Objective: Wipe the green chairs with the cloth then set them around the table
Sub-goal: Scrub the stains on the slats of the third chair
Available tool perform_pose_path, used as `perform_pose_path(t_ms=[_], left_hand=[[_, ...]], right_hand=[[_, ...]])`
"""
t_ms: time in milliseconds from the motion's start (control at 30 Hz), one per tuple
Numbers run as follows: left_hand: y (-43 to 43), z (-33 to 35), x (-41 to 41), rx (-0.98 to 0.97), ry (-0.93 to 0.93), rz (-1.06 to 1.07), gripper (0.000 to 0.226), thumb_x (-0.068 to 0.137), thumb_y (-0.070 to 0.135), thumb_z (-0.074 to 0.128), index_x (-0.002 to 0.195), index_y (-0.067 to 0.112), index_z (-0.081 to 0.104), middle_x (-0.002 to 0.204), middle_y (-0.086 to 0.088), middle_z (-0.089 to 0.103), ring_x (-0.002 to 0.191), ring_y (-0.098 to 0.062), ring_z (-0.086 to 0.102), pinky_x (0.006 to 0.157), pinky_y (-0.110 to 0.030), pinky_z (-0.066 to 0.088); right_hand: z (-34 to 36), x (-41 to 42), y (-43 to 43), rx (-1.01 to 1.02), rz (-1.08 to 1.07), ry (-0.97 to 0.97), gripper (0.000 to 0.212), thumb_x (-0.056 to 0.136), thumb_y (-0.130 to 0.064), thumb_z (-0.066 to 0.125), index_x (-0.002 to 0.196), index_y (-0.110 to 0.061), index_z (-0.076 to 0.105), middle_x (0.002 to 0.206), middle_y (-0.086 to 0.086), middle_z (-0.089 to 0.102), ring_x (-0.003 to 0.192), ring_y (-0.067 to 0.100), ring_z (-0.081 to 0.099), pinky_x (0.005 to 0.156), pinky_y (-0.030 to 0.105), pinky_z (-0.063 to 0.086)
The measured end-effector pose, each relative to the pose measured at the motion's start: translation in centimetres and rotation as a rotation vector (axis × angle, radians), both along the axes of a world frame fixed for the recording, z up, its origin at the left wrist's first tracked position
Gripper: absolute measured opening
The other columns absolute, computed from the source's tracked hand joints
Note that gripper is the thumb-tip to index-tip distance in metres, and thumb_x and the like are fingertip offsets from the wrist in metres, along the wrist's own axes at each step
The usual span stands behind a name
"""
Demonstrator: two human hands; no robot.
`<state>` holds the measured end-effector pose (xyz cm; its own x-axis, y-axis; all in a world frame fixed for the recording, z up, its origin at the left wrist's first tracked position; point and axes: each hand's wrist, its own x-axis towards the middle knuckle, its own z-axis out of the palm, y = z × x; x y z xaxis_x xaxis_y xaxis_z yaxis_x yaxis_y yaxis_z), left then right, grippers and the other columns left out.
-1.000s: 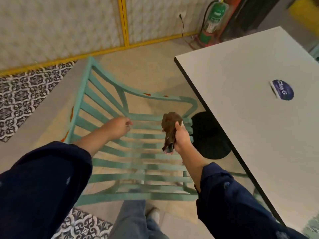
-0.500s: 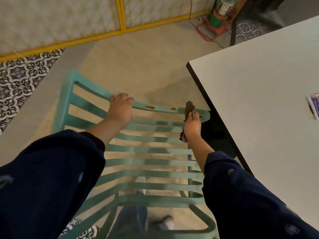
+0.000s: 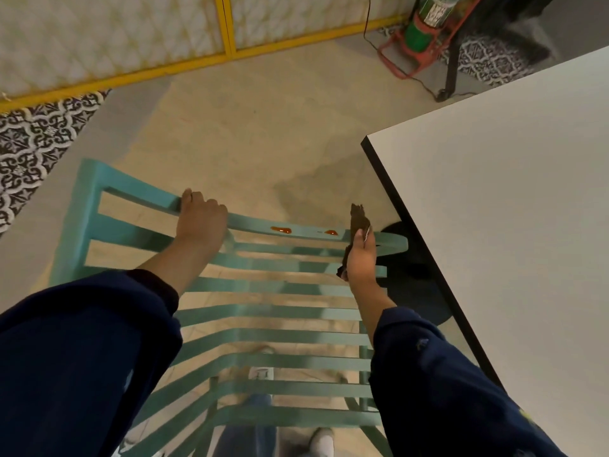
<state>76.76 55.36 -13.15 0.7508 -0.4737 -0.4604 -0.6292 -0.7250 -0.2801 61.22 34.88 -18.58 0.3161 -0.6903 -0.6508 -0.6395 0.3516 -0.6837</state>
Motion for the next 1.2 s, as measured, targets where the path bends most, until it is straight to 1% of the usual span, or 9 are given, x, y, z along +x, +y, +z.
perform_pose_path(t_ms=[100, 267, 467, 533, 633, 733, 800, 967, 1200], left_hand=[[0.0, 0.1, -0.1, 0.028, 0.003, -0.035, 0.031, 0.089, 0.007, 0.041, 0.117, 0.011, 0.053, 0.117, -0.009, 0.059, 0.117, -0.035, 0.046, 0.111, -0.043, 0.026], [0.0, 0.1, 0.0, 0.067, -0.006, -0.044, 0.029, 0.089, 0.012, 0.045, 0.116, 0.012, 0.054, 0.116, -0.008, 0.060, 0.116, -0.033, 0.048, 0.107, -0.040, 0.031], [-0.2, 0.0, 0.1, 0.087, -0.021, -0.047, 0.029, 0.089, 0.013, 0.045, 0.116, 0.013, 0.054, 0.115, -0.007, 0.061, 0.114, -0.031, 0.049, 0.105, -0.040, 0.033], [-0.2, 0.0, 0.1, 0.087, -0.027, -0.052, 0.027, 0.089, 0.012, 0.044, 0.114, 0.013, 0.055, 0.114, -0.007, 0.061, 0.113, -0.031, 0.050, 0.103, -0.039, 0.034], [-0.2, 0.0, 0.1, 0.078, -0.024, -0.061, 0.026, 0.089, 0.008, 0.043, 0.111, 0.012, 0.056, 0.112, -0.007, 0.063, 0.112, -0.031, 0.051, 0.102, -0.038, 0.035], [-0.2, 0.0, 0.1, 0.078, -0.028, -0.065, 0.027, 0.089, 0.008, 0.041, 0.112, 0.011, 0.055, 0.112, -0.008, 0.062, 0.113, -0.032, 0.050, 0.103, -0.038, 0.034], [-0.2, -0.2, 0.1, 0.073, -0.031, -0.063, 0.028, 0.089, 0.008, 0.040, 0.113, 0.011, 0.055, 0.113, -0.008, 0.062, 0.113, -0.033, 0.050, 0.105, -0.039, 0.033], [-0.2, -0.2, 0.2, 0.080, -0.031, -0.075, 0.025, 0.089, 0.007, 0.043, 0.111, 0.011, 0.056, 0.111, -0.008, 0.062, 0.112, -0.032, 0.050, 0.105, -0.039, 0.033], [-0.3, 0.1, 0.3, 0.134, -0.025, -0.111, 0.025, 0.087, 0.004, 0.044, 0.109, 0.008, 0.056, 0.112, -0.010, 0.061, 0.111, -0.033, 0.050, 0.102, -0.038, 0.035]], right_hand=[[-0.3, -0.1, 0.4, 0.109, -0.091, -0.037, 0.051, 0.092, -0.053, 0.035, 0.141, -0.043, 0.026, 0.153, 0.010, 0.028, 0.131, 0.027, 0.035, 0.095, 0.048, 0.045], [1.1, 0.9, 2.4, 0.201, -0.059, -0.170, 0.041, 0.100, -0.032, 0.036, 0.140, -0.021, 0.037, 0.142, 0.010, 0.045, 0.131, 0.029, 0.042, 0.112, 0.050, 0.030], [1.0, 1.9, 4.2, 0.258, -0.035, -0.204, 0.033, 0.101, -0.030, 0.035, 0.133, -0.024, 0.043, 0.134, 0.011, 0.050, 0.129, 0.032, 0.044, 0.110, 0.044, 0.034], [1.1, 2.3, 4.8, 0.284, -0.037, -0.206, 0.035, 0.101, -0.031, 0.034, 0.134, -0.021, 0.043, 0.135, 0.017, 0.050, 0.122, 0.034, 0.050, 0.103, 0.046, 0.039], [0.8, 3.0, 5.9, 0.306, 0.001, -0.224, 0.036, 0.101, -0.032, 0.035, 0.134, -0.020, 0.044, 0.128, 0.009, 0.055, 0.099, 0.020, 0.058, 0.100, 0.044, 0.041], [0.1, 3.7, 6.2, 0.356, 0.000, -0.219, 0.039, 0.100, -0.031, 0.038, 0.136, -0.019, 0.044, 0.138, 0.010, 0.050, 0.122, 0.027, 0.050, 0.107, 0.040, 0.037], [-0.2, 4.0, 6.2, 0.388, 0.007, -0.216, 0.040, 0.100, -0.031, 0.038, 0.137, -0.018, 0.042, 0.140, 0.011, 0.049, 0.128, 0.029, 0.046, 0.111, 0.043, 0.034], [-0.1, 4.6, 6.9, 0.446, 0.047, -0.189, 0.044, 0.099, -0.036, 0.038, 0.141, -0.025, 0.038, 0.145, 0.007, 0.044, 0.133, 0.030, 0.040, 0.113, 0.051, 0.028], [-0.6, 5.3, 6.7, 0.498, -0.024, -0.220, 0.044, 0.099, -0.030, 0.041, 0.141, -0.018, 0.040, 0.142, 0.011, 0.047, 0.129, 0.031, 0.045, 0.112, 0.047, 0.032]])
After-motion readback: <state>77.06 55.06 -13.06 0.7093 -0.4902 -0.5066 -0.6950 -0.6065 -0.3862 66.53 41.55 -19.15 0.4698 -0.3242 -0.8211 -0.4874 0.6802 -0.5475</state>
